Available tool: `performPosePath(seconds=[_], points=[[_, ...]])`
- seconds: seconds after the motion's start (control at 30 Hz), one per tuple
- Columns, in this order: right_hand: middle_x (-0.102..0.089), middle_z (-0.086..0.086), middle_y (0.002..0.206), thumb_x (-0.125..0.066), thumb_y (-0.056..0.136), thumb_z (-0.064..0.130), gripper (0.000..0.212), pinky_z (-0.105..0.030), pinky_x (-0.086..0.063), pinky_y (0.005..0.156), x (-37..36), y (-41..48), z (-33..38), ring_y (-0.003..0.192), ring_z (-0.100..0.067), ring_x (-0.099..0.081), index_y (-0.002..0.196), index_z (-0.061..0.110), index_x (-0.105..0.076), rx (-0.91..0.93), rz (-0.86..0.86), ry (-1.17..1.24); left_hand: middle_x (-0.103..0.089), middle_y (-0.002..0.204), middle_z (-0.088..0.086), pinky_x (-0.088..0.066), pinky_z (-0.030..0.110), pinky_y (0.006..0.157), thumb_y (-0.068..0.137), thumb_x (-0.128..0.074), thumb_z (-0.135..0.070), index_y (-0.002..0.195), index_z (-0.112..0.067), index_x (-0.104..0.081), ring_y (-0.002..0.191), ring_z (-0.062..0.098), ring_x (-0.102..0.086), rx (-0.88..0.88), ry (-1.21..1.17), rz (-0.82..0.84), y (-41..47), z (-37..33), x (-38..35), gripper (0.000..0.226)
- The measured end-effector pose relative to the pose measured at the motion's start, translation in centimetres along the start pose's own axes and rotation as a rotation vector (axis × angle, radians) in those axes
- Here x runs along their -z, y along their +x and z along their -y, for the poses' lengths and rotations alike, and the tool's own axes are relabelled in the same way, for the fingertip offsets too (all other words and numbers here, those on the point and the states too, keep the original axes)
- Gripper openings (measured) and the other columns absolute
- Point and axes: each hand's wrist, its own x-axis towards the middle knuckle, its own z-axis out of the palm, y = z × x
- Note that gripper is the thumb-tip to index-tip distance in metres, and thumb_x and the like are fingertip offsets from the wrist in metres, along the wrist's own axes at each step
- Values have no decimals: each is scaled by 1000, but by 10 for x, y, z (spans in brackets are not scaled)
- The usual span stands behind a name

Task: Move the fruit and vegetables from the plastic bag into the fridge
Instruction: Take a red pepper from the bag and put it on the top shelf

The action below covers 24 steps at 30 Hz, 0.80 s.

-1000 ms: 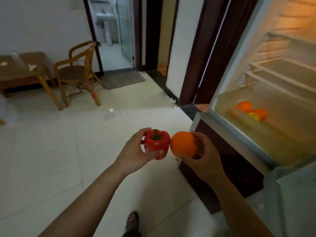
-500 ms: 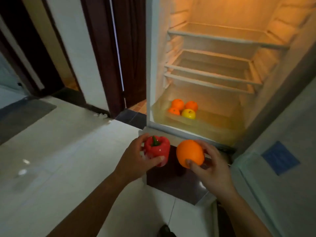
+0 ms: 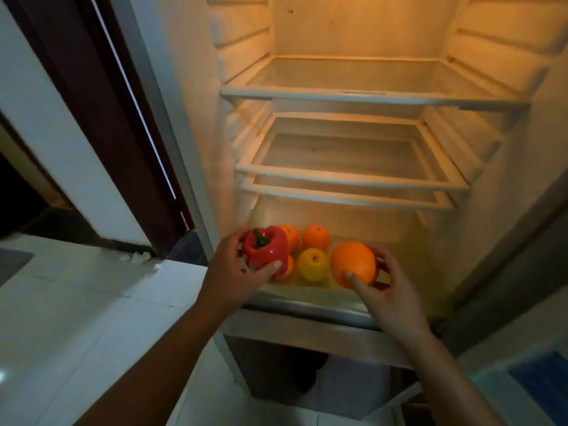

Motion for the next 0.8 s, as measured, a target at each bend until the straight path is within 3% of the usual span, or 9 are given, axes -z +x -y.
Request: performPosePath(seconds=[0.07,0.2,0.33,0.5,0.6,0.8], points=[[-52,6,119,-78,72,29,51,-15,-47,69,-6,21,-13,103,-10,-51,116,32,-51,-29,17,-49,-45,129,-10,-45,20,81,65,-81,-40,130,-33,-40,113,10,-49,9,-12,27,20,6,-12,77],[-53,8,115,-80,68,29,55,-42,-52,86,-13,39,-36,104,-12,-52,117,27,-55,-90,17,-114,-45,120,-15,-47,21,81,61,-82,-45,122,-39,-39,109,9,-49,-4,8,81,43,18,-36,74],[-52,8,113,-82,66,23,62,-37,-47,92,-18,46,-51,106,-12,-51,121,21,-55,-159,87,-181,-55,118,-8,-54,38,84,44,-76,-62,121,-35,-45,104,12,-56,39,29,78,68,32,-52,87],[-56,-6,123,-80,66,27,65,-25,-41,90,-24,66,-71,111,-22,-54,124,16,-54,-248,159,-274,-52,124,-1,-51,42,90,50,-85,-49,124,-38,-42,108,17,-55,83,52,145,81,45,-68,86],[-58,-13,121,-77,70,29,59,-29,-42,91,-30,80,-76,111,-28,-55,123,11,-56,-232,231,-383,-48,121,-5,-51,46,90,44,-78,-57,116,-52,-38,109,18,-54,55,58,159,78,59,-75,83],[-59,-13,119,-63,65,47,67,-30,-40,93,-46,82,-91,111,-29,-56,121,11,-57,-203,371,-435,-42,116,-12,-49,43,93,48,-75,-58,119,-44,-36,112,17,-51,19,59,158,81,60,-74,83]])
